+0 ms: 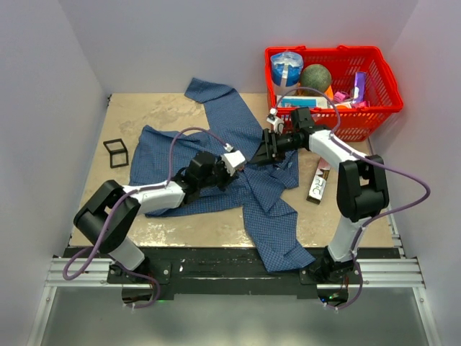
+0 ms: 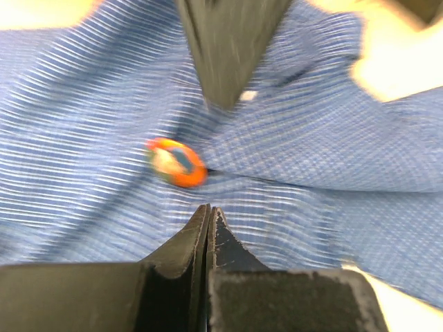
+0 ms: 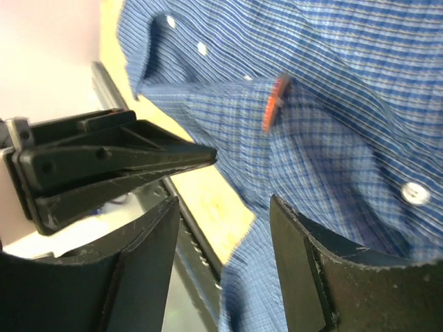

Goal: Remove the brooch from the garment

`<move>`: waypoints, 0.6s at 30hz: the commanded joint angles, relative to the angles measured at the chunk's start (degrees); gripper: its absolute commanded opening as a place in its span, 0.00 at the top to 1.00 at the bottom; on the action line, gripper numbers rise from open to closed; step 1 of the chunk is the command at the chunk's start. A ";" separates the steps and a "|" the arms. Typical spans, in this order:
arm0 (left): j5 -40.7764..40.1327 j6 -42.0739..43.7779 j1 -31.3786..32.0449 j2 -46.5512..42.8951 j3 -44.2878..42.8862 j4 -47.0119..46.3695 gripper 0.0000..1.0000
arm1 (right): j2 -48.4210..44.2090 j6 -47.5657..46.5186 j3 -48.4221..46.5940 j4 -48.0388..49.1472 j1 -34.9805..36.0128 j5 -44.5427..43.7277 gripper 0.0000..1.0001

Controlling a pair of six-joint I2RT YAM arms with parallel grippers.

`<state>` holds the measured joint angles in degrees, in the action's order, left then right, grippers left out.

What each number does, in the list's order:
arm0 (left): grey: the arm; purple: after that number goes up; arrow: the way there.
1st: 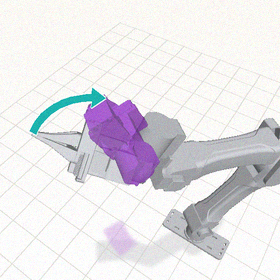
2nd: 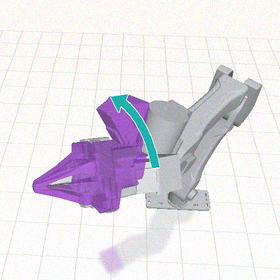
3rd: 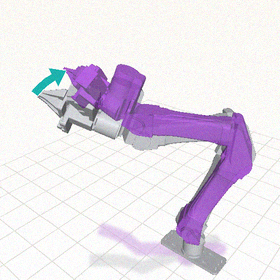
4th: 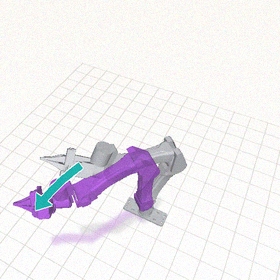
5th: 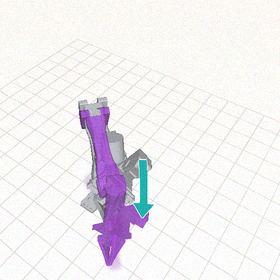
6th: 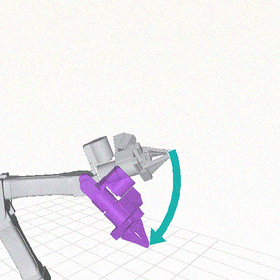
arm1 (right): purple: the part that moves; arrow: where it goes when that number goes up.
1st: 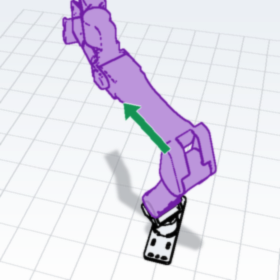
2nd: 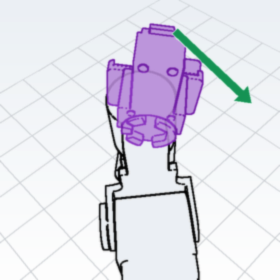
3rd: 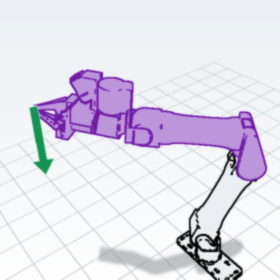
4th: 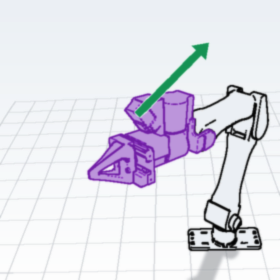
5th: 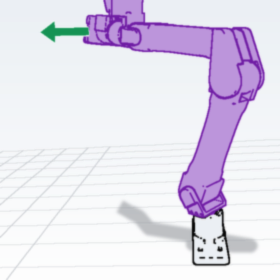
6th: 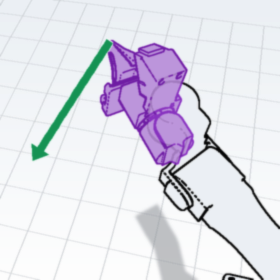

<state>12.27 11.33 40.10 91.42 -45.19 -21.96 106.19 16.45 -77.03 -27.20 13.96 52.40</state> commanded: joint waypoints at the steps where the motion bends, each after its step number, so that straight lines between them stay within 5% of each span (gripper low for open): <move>1: 8.99 -14.93 0.33 -0.72 3.62 -5.02 1.00 | -2.66 -14.12 -0.31 -6.02 -2.18 -4.93 0.42; 4: 8.39 -14.85 0.33 -0.01 3.44 -5.47 1.00 | -2.92 -18.36 0.83 -5.58 -2.09 -8.45 0.42; 6: 5.23 -14.15 0.25 0.08 2.83 -4.76 0.82 | -3.53 -19.52 1.27 -4.10 -1.65 -11.33 0.43; 12: 4.78 -18.61 -2.04 2.44 -4.28 -3.19 0.67 | -7.84 -21.72 3.03 1.10 -1.39 -16.71 0.44; 18: -0.75 -28.54 -2.39 11.39 -19.66 11.92 0.55 | -12.41 -17.77 6.72 3.90 -1.39 -19.27 0.44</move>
<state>15.64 -8.40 38.20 97.82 -55.22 -18.48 98.70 -2.31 -71.64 -29.06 12.62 35.90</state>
